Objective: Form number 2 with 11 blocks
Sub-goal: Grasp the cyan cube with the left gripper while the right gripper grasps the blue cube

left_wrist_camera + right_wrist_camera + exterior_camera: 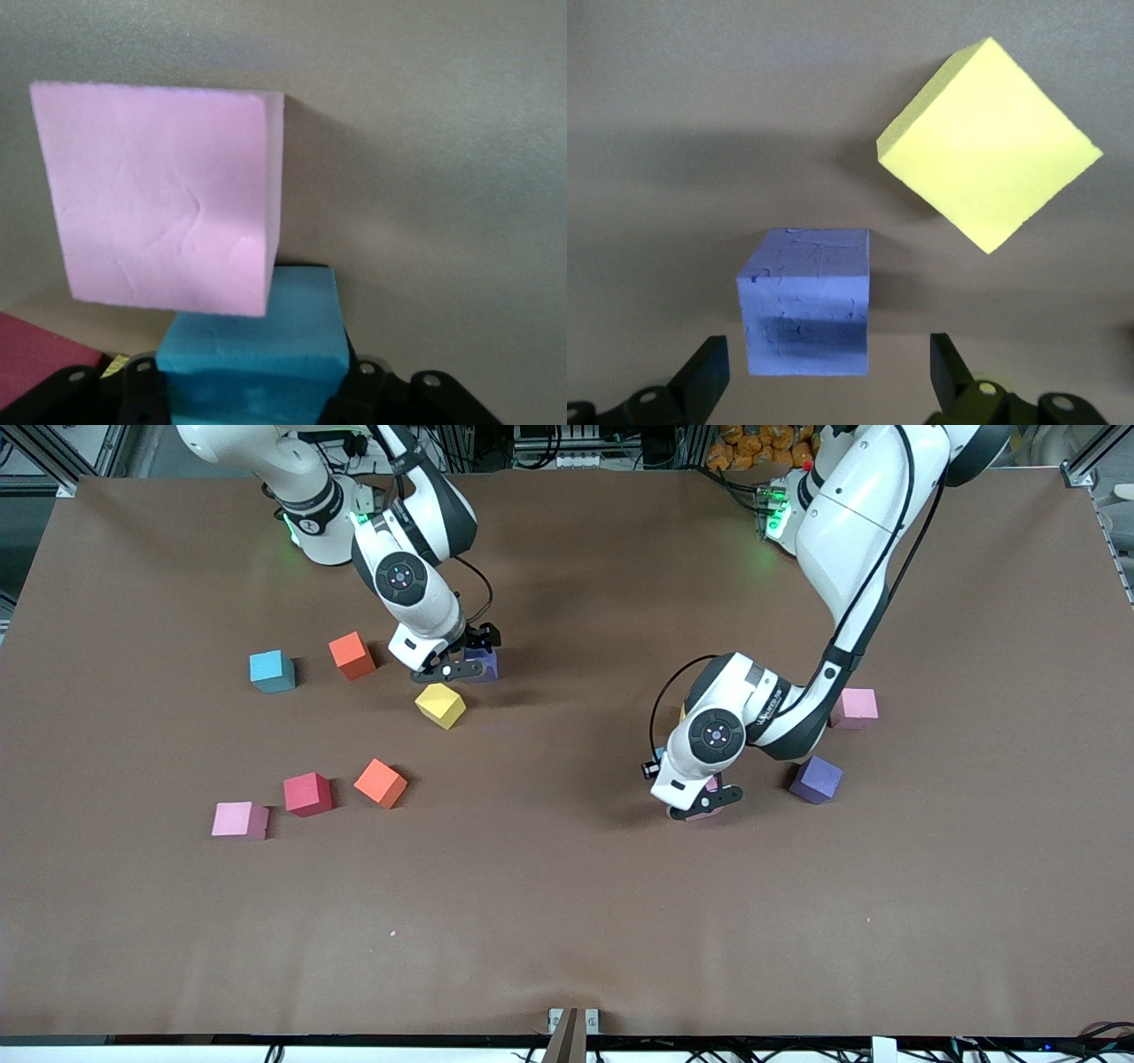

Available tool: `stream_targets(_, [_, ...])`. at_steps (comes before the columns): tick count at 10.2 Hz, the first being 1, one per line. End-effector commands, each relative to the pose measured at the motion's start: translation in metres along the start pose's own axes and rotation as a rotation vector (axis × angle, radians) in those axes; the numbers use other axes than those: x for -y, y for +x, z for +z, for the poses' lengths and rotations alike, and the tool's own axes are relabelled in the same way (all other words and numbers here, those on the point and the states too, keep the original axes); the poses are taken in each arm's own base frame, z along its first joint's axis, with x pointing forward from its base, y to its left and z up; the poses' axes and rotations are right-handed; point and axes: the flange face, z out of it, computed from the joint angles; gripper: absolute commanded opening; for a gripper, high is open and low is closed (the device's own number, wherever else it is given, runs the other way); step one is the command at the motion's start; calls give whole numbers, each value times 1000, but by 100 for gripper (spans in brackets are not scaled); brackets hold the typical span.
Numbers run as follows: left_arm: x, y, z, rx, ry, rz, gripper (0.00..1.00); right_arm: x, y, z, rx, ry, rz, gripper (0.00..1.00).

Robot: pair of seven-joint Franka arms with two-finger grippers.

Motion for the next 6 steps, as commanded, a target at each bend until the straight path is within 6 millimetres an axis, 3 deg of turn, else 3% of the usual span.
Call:
stream_targets(1, [-3, -20, -60, -9, 5, 16, 10, -2, -1, 10, -20, 16, 27, 100])
stream_targets(3, [-7, -56, -114, -23, 9, 65, 6, -2, 2, 17, -31, 15, 29, 100])
stream_targets(4, [-8, -80, -129, -39, 8, 95, 6, -2, 2, 23, -32, 13, 32, 100])
stream_targets(6, [2, -145, -140, -66, 39, 165, 11, 3, 0, 31, -28, 20, 39, 100])
